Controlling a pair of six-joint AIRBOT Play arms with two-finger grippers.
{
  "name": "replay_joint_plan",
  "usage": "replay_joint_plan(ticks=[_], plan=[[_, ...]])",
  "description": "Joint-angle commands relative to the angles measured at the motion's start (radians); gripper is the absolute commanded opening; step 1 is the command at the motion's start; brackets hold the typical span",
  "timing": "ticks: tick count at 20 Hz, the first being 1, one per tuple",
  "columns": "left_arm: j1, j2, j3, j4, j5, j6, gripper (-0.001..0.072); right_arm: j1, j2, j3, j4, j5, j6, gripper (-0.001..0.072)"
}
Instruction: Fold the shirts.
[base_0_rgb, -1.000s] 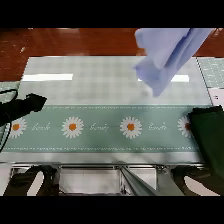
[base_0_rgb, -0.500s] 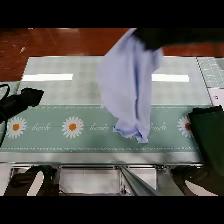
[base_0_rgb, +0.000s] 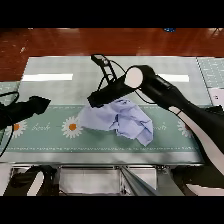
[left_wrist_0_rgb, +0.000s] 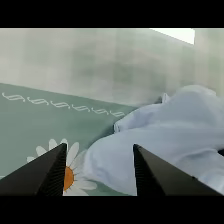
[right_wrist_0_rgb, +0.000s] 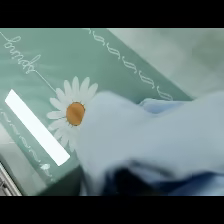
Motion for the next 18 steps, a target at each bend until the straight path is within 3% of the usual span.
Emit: replay_joint_plan(ticks=[1,3,5,8,12,15,18], plan=[[-0.022,-0.017,-0.048,0.004,-0.014,0.05,0.0508,-0.05,-0.029,0.016,-0.007,0.027,0.024,0.041],[0.01,-0.043,-0.045,0.048,-0.015,0.064,0.0508,-0.182,0.052,0.032,-0.088,0.129,0.045,0.0409],[0.078,-0.078,-0.045,0.057,-0.032,0.064,0.0508,-0.335,0.163,0.027,-0.271,0.249,0.089,0.0408],[0.142,-0.2,-0.06,0.011,-0.129,0.102,0.0508,-0.571,0.373,-0.171,-0.462,0.309,0.14,0.0399],[0.103,-0.425,-0.129,-0.273,-0.153,0.291,0.0508,-0.792,0.667,-0.666,-0.286,0.184,0.12,0.0399],[0.025,-0.574,-0.128,-0.399,-0.054,0.348,0.0508,-0.855,0.846,-0.93,-0.138,0.14,0.104,0.0399],[-0.055,-0.701,-0.103,-0.44,0.03,0.356,0.0508,-0.856,0.946,-1.04,-0.089,0.151,0.105,0.0399]])
